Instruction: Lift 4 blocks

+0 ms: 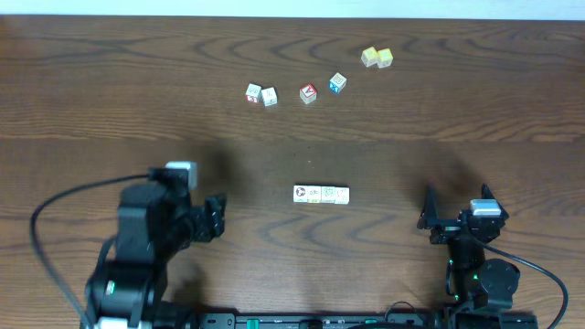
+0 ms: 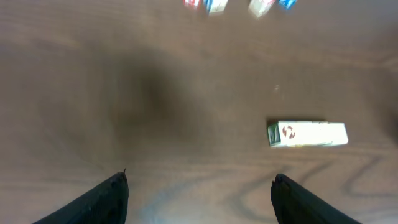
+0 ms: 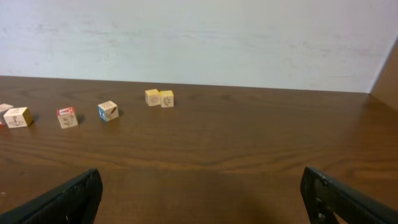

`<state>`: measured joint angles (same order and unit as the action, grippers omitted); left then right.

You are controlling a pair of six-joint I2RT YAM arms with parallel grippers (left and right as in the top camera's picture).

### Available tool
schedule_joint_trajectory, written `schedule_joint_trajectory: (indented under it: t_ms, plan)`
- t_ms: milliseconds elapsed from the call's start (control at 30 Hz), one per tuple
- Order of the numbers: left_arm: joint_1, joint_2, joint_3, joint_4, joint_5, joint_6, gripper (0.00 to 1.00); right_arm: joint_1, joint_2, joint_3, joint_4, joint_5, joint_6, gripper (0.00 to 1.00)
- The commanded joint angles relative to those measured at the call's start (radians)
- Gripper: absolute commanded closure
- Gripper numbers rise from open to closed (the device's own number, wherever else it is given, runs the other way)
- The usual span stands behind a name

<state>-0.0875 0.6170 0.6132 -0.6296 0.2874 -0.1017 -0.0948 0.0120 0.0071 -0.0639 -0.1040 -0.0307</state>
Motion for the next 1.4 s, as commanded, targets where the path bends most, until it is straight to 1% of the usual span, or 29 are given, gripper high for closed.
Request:
schedule_joint_trajectory:
  t_ms: [0,100,167,300,467,600,633,733,900,1067,1167,1367]
  plan:
    - [0.036,-0.177,-0.065,0.036,0.041,0.134,0.26,0.006,-0.006,-0.001,-0.004,-0.005,-0.008,0.01]
    - [0.042,-0.303,-0.108,0.06,0.037,0.212,0.26,0.006,-0.006,-0.001,-0.004,-0.005,-0.008,0.01]
    - [0.042,-0.364,-0.137,0.073,0.022,0.234,0.26,0.006,-0.006,-0.001,-0.004,-0.005,-0.008,0.01]
    - [0.042,-0.459,-0.222,0.138,0.003,0.233,0.26,0.006,-0.006,-0.001,-0.004,-0.005,-0.008,0.01]
    - [0.042,-0.552,-0.359,0.267,-0.013,0.217,0.26,0.006,-0.006,-0.001,-0.004,-0.005,-0.008,0.01]
    - [0.068,-0.583,-0.443,0.41,-0.046,0.126,0.26,0.006,-0.006,-0.001,-0.004,-0.005,-0.008,0.01]
    - [0.079,-0.594,-0.468,0.448,-0.046,0.122,0.26,0.006,-0.006,-0.001,-0.004,-0.005,-0.008,0.01]
    - [0.087,-0.616,-0.505,0.496,-0.053,0.12,0.26,0.006,-0.006,-0.001,-0.004,-0.005,-0.008,0.01]
    - [0.086,-0.616,-0.546,0.534,-0.144,0.039,0.26,0.006,-0.006,-0.001,-0.004,-0.005,-0.008,0.01]
    - [0.086,-0.616,-0.607,0.601,-0.158,0.037,0.26,0.006,-0.006,-0.001,-0.004,-0.005,-0.008,0.01]
    - [0.084,-0.616,-0.61,0.581,-0.158,0.05,0.26,0.006,-0.006,-0.001,-0.004,-0.005,-0.008,0.01]
    - [0.084,-0.616,-0.61,0.571,-0.158,0.146,0.26,0.006,-0.006,-0.001,-0.004,-0.005,-0.008,0.01]
